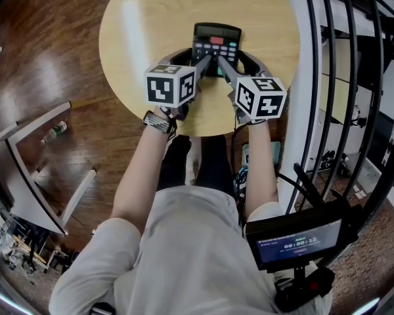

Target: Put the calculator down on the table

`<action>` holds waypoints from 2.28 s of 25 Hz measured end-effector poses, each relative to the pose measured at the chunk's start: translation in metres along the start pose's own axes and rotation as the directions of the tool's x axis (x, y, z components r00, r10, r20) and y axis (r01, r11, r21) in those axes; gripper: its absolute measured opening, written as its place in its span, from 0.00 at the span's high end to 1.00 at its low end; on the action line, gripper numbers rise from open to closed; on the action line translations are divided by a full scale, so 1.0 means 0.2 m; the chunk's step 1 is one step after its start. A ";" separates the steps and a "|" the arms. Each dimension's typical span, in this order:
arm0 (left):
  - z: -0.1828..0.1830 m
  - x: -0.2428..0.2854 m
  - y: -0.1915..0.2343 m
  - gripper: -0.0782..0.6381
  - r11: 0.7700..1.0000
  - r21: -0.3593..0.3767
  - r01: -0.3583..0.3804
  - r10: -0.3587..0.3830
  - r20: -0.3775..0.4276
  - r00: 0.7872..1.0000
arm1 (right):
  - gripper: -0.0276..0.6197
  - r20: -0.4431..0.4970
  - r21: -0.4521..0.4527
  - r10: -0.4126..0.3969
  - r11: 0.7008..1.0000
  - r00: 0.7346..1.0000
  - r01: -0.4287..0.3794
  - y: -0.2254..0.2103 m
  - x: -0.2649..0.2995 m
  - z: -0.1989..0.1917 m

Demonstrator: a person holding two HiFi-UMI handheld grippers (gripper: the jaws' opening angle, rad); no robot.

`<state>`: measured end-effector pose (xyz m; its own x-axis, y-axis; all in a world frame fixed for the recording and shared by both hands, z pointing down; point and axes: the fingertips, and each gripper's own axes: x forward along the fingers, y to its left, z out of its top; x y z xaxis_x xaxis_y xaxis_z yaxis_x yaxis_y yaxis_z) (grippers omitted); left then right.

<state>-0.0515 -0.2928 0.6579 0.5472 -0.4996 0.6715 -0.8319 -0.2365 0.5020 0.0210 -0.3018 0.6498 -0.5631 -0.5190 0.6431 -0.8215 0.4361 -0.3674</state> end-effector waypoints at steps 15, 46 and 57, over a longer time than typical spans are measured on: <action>0.17 -0.12 0.00 0.79 0.993 0.070 -0.098 0.090 0.110 0.990 | 0.68 0.052 -0.054 -0.082 0.995 0.995 0.085 -0.05 -0.12 0.12; 0.57 -0.96 -0.44 0.88 0.935 0.343 -0.094 -0.040 0.363 0.931 | 0.95 0.322 -0.119 -0.231 0.952 0.918 0.281 0.38 -0.98 0.57; 0.53 -1.28 -0.65 0.88 0.909 0.398 -0.127 -0.078 0.460 0.885 | 0.95 0.408 -0.163 -0.177 0.951 0.896 0.262 0.57 -1.28 0.60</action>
<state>-0.0928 -0.2231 0.3635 0.5065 -0.8067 0.3045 -0.8620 -0.4829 0.1543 0.0606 -0.2073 0.3617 -0.3960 -0.8418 0.3668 -0.9142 0.3990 -0.0712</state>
